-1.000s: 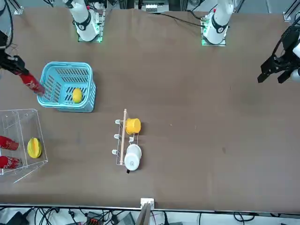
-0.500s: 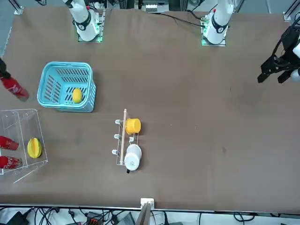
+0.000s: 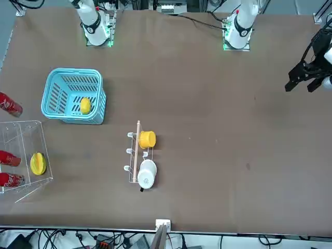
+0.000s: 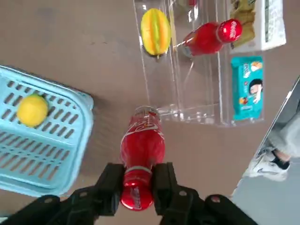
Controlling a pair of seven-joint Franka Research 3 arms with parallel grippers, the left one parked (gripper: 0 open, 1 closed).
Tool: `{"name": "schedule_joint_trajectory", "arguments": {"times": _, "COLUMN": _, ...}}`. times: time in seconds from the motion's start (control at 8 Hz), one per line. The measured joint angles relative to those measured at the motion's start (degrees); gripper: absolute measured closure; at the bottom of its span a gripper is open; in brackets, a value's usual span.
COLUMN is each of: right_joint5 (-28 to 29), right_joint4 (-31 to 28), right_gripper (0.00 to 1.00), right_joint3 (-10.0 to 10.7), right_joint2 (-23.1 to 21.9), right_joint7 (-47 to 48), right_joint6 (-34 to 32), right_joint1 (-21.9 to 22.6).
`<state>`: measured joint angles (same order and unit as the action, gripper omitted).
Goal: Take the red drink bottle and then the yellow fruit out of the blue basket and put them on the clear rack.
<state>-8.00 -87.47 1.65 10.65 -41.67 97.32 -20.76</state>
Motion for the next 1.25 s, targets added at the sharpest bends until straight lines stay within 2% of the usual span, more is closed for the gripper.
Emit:
{"name": "schedule_joint_trajectory", "arguments": {"times": 0.38, "right_joint5": 0.0, "right_joint4": 3.3, "right_gripper": 0.62, "right_joint3": 0.0, "right_joint2": 4.8, "right_joint7": -9.6, "right_joint6": 4.7, "right_joint1": -3.2}}
{"name": "schedule_joint_trajectory", "arguments": {"times": 0.88, "right_joint5": 0.0, "right_joint4": 4.6, "right_gripper": 0.62, "right_joint3": 0.0, "right_joint2": 9.1, "right_joint7": -17.0, "right_joint6": 9.0, "right_joint1": -4.3}}
{"name": "schedule_joint_trajectory", "arguments": {"times": 1.25, "right_joint5": 0.0, "right_joint4": 4.7, "right_gripper": 0.62, "right_joint3": 0.0, "right_joint2": 11.5, "right_joint7": -19.2, "right_joint6": 10.9, "right_joint1": -5.6}}
